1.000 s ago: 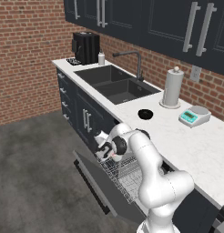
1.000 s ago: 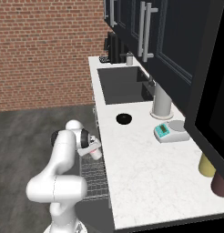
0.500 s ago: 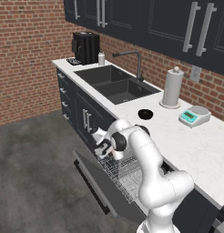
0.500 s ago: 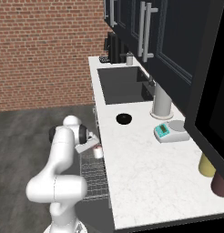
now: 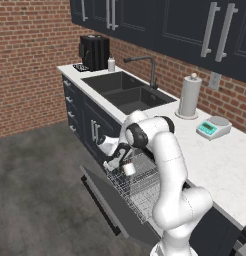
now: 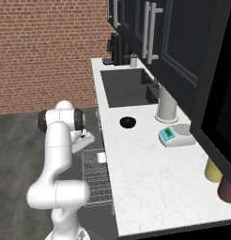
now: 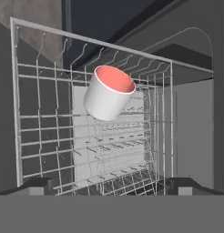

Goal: Pick up the cup and bowl from the counter, place them in the dishwasher, and close the dishwasher door.

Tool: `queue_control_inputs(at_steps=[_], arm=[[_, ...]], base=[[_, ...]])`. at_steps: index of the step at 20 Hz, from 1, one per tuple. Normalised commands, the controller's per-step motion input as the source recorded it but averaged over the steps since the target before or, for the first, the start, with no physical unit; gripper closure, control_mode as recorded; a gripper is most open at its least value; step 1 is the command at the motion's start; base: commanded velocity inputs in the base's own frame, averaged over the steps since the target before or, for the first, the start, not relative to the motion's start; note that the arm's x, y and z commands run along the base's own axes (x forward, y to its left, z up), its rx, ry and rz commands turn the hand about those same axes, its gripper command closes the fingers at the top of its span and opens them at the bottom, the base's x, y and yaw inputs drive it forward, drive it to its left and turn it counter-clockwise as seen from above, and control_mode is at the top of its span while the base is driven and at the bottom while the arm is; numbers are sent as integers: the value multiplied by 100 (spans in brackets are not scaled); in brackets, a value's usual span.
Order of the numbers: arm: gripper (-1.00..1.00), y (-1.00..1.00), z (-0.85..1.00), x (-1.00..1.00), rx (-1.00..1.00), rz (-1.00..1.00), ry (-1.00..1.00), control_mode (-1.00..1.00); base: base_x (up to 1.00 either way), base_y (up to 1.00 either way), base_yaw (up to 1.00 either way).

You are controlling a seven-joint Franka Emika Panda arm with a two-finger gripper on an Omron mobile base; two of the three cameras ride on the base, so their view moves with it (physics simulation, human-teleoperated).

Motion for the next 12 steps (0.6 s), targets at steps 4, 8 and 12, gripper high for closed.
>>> queue_control_inputs(at_steps=[4,8,12], arm=[[-100,4,100,-51,4,1,-10,-100],[-100,0,100,-30,6,0,-8,-100],[-100,0,100,-16,6,0,-1,-100]], base=[[0,0,0],[0,0,0],[0,0,0]])
